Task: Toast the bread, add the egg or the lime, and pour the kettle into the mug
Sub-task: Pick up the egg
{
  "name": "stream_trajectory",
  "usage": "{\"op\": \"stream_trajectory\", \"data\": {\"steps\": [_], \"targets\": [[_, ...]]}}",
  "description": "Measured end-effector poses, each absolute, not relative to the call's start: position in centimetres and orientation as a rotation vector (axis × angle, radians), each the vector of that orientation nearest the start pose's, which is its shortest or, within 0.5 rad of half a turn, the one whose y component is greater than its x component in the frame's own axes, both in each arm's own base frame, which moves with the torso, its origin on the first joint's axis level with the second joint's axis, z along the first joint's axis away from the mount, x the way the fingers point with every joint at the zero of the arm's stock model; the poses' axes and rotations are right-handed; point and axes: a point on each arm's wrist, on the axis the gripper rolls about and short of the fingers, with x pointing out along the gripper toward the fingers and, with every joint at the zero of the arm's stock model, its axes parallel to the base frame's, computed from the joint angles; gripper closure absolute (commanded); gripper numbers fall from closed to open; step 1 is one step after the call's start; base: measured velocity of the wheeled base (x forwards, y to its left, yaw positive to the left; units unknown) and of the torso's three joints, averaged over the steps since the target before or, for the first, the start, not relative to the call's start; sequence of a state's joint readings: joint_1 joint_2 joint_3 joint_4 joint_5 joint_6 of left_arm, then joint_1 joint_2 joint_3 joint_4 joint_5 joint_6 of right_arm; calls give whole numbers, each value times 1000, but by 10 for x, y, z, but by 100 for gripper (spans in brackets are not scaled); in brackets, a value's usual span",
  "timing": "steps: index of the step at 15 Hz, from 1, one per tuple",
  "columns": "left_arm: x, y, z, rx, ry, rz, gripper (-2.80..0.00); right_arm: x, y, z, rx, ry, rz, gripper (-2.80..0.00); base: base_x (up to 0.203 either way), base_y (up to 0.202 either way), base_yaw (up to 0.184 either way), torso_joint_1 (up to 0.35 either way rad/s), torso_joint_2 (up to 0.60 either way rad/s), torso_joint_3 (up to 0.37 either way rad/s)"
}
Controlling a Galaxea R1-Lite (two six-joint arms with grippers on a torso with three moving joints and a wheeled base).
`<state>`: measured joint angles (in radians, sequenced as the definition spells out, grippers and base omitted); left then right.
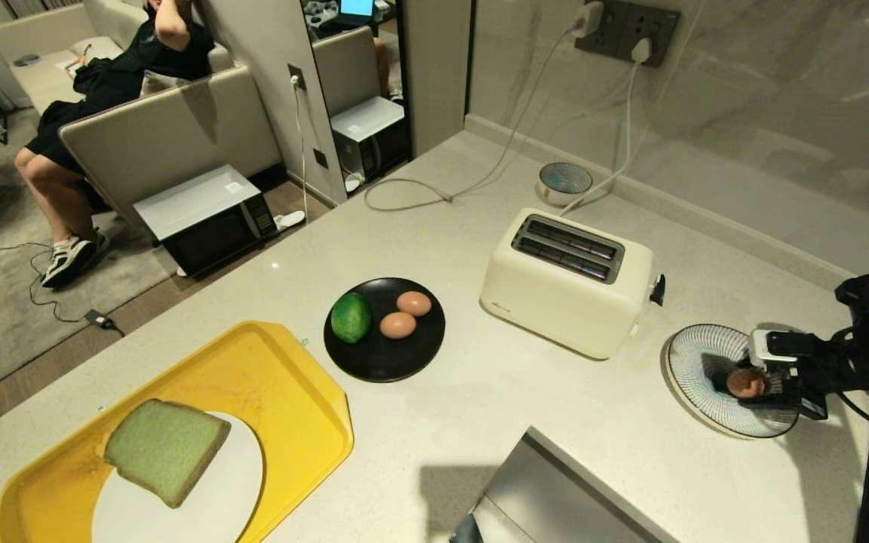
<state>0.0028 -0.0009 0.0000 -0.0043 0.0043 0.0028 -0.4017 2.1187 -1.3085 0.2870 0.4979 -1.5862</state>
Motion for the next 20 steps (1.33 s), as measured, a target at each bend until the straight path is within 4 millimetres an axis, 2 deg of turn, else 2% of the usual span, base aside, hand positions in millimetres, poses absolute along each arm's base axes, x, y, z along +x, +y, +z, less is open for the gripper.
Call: {"op": "stream_trajectory", "data": {"steps": [11, 14, 20], "targets": [[-23, 0, 76, 3, -5, 7, 0, 352, -138, 97, -981, 645, 781, 0, 0, 0, 0, 0, 0, 0], [-23, 0, 76, 3, -5, 7, 0, 349, -138, 114, -970, 646, 759, 0, 0, 0, 0, 0, 0, 0], [-23, 0, 76, 3, -5, 7, 0, 317, -123, 167, -785, 802, 742, 0, 0, 0, 0, 0, 0, 0]]}}
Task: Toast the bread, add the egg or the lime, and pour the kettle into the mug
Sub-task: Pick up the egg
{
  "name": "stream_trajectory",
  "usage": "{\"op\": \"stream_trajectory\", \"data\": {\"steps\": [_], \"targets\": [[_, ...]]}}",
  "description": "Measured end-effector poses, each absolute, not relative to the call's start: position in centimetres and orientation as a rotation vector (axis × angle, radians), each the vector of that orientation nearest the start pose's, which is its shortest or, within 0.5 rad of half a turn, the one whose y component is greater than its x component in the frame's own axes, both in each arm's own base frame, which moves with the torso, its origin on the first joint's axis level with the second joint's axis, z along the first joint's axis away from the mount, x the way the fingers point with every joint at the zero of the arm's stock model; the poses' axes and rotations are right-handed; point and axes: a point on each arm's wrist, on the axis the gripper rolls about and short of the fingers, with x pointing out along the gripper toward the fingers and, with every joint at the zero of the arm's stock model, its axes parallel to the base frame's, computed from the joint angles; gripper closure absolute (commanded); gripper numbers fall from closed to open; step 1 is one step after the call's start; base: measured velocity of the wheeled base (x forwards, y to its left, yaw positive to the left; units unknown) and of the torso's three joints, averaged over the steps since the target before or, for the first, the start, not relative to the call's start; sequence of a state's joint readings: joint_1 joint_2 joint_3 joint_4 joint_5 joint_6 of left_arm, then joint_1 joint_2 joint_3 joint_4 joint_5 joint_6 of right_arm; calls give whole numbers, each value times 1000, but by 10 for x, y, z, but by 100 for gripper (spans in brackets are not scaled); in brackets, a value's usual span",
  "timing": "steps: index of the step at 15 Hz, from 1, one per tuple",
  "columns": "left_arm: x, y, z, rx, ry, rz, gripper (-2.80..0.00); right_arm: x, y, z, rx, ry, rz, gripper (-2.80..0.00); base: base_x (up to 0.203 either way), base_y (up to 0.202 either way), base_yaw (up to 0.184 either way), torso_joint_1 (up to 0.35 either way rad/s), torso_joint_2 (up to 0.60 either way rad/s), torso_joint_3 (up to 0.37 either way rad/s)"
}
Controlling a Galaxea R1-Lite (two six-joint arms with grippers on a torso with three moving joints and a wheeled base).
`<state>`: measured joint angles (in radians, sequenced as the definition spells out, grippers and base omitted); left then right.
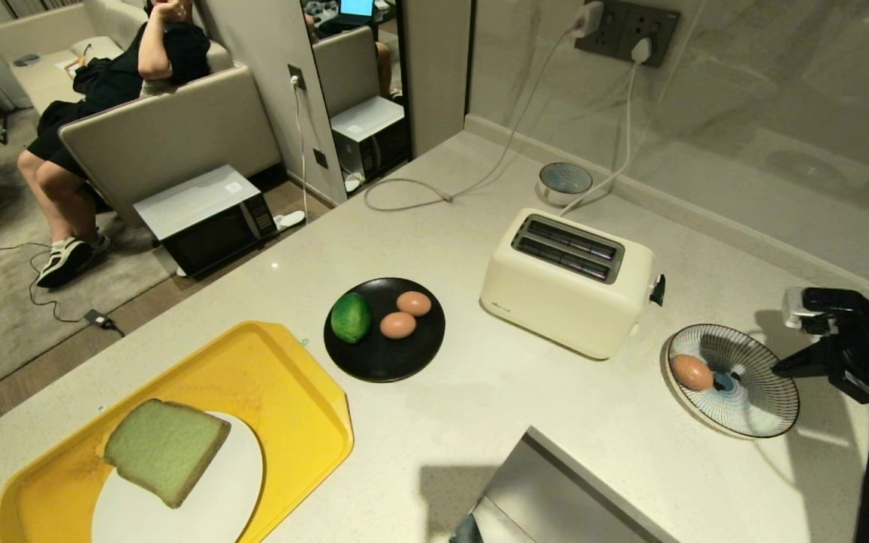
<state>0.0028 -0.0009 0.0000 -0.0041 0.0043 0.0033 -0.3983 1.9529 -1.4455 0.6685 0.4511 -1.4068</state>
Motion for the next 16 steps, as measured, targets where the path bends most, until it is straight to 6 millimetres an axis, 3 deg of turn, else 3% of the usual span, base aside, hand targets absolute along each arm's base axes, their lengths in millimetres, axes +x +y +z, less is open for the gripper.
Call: {"op": "stream_trajectory", "data": {"steps": [6, 11, 13, 16], "targets": [[-23, 0, 76, 3, -5, 7, 0, 301, -105, 190, -596, 989, 706, 0, 0, 0, 0, 0, 0, 0], [-23, 0, 76, 3, -5, 7, 0, 293, -75, 214, -267, 1244, 694, 0, 0, 0, 0, 0, 0, 0], [-23, 0, 76, 3, -5, 7, 0, 300, -59, 212, -160, 1323, 637, 0, 0, 0, 0, 0, 0, 0], [-23, 0, 76, 3, -5, 7, 0, 313, -53, 202, -161, 1329, 592, 0, 0, 0, 0, 0, 0, 0]]}}
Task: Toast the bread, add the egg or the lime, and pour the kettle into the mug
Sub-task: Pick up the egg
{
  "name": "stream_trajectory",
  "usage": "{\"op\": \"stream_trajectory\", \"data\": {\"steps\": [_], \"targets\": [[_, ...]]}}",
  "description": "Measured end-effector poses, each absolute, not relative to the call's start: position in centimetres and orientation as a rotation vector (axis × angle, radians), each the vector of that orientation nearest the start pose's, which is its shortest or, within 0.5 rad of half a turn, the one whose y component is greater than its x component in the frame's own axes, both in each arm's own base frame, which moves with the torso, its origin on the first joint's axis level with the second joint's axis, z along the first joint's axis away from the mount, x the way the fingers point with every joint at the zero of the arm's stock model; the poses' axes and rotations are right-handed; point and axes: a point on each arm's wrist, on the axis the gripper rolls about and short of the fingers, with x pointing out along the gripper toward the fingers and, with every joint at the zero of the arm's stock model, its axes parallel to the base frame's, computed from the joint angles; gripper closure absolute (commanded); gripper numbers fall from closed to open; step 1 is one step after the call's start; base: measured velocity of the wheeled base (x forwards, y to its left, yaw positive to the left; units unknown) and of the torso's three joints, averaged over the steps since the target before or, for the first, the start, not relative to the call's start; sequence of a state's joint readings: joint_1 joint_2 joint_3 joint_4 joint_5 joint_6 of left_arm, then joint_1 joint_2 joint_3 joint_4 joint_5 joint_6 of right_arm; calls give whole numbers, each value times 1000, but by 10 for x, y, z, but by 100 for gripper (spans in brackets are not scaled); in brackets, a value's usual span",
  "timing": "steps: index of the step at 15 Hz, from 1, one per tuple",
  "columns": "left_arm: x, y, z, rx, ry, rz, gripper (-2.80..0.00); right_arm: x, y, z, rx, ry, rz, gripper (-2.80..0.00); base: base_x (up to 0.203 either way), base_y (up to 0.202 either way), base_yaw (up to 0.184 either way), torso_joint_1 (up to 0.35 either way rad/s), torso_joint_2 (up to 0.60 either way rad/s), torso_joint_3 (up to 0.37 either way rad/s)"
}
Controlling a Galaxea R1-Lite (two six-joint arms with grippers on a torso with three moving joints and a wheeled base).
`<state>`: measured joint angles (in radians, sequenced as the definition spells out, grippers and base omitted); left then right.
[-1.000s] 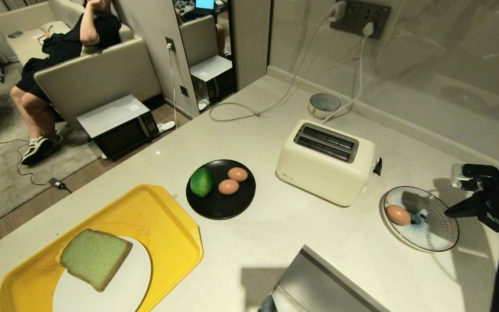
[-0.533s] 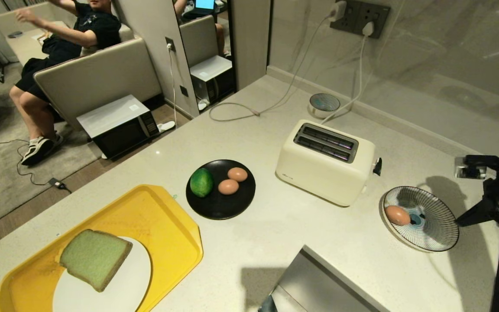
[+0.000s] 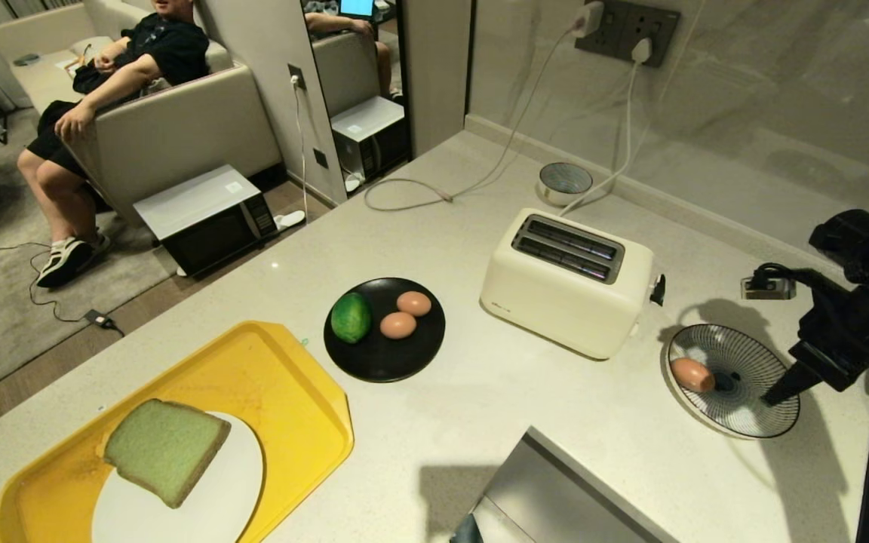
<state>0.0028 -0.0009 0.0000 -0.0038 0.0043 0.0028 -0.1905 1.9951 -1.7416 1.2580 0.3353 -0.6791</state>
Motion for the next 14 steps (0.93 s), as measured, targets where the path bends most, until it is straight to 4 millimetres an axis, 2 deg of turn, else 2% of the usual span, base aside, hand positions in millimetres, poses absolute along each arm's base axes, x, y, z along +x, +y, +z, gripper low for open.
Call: {"op": "stream_trajectory", "data": {"steps": [1, 2, 8, 14], "targets": [[-23, 0, 76, 3, -5, 7, 0, 318, -53, 197, -180, 1318, 580, 0, 0, 0, 0, 0, 0, 0], [-23, 0, 76, 3, -5, 7, 0, 322, -54, 192, -196, 1303, 567, -280, 0, 0, 0, 0, 0, 0], [-23, 0, 76, 3, -5, 7, 0, 343, -58, 168, -266, 1181, 517, -280, 0, 0, 0, 0, 0, 0], [-23, 0, 76, 3, -5, 7, 0, 363, -62, 155, -348, 1074, 480, -280, 0, 0, 0, 0, 0, 0]]}}
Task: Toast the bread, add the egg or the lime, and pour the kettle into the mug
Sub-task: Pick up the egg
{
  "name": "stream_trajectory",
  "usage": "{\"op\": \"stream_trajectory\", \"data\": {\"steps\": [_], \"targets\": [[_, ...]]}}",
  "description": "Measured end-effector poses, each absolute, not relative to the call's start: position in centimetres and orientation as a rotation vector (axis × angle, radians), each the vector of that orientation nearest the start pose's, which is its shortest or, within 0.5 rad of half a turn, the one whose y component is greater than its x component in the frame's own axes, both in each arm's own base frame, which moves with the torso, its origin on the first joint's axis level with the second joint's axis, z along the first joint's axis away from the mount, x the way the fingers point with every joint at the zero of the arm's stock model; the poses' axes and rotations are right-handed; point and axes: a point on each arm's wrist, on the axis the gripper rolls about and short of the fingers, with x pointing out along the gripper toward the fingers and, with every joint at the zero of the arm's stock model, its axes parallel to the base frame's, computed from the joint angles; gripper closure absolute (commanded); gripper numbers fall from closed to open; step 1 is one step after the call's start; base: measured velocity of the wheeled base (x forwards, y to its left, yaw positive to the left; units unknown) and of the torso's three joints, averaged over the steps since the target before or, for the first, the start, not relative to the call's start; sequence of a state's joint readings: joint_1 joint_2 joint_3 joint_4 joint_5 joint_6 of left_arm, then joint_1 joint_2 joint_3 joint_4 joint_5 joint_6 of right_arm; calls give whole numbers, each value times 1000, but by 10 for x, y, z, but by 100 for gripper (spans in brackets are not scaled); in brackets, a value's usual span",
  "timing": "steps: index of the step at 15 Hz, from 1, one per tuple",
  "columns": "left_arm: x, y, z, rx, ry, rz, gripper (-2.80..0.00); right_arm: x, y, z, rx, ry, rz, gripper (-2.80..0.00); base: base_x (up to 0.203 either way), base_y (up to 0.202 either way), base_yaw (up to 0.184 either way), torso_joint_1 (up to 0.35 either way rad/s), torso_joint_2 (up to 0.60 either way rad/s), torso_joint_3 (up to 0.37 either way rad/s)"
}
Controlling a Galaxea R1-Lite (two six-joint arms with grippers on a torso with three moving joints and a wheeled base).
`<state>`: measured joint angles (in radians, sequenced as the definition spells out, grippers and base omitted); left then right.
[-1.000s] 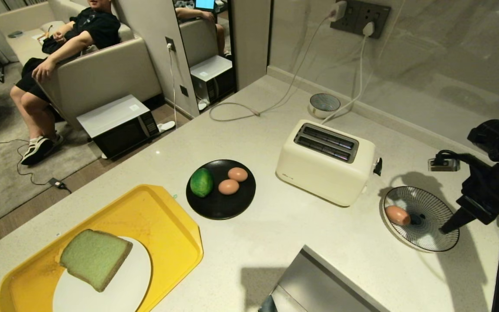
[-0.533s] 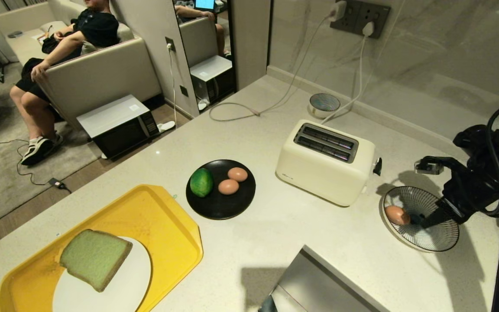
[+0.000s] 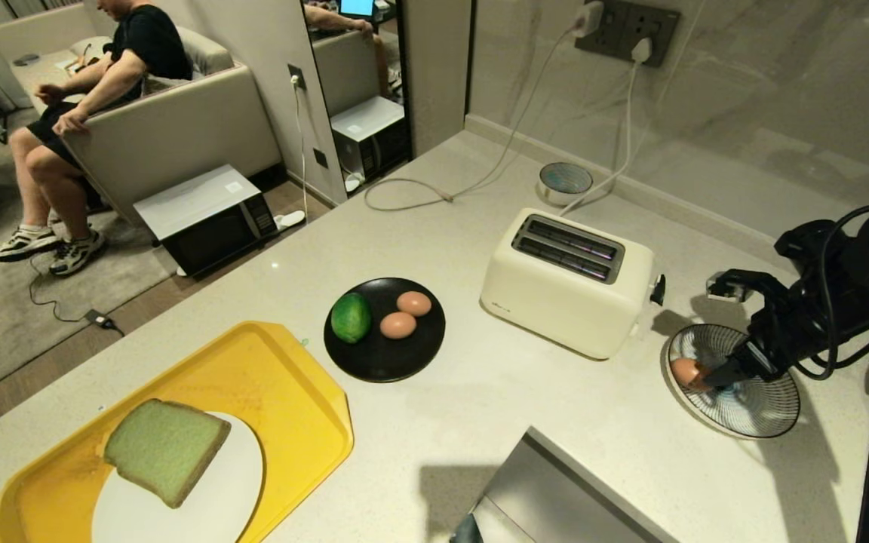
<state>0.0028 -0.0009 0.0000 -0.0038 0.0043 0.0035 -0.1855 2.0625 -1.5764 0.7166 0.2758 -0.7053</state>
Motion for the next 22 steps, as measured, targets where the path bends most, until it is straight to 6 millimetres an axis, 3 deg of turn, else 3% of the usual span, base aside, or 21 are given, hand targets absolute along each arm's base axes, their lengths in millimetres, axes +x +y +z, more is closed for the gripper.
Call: {"op": "stream_trajectory", "data": {"steps": [22], "targets": [[-23, 0, 76, 3, -5, 7, 0, 394, -55, 129, -432, 1047, 454, -280, 0, 0, 0, 0, 0, 0]]}}
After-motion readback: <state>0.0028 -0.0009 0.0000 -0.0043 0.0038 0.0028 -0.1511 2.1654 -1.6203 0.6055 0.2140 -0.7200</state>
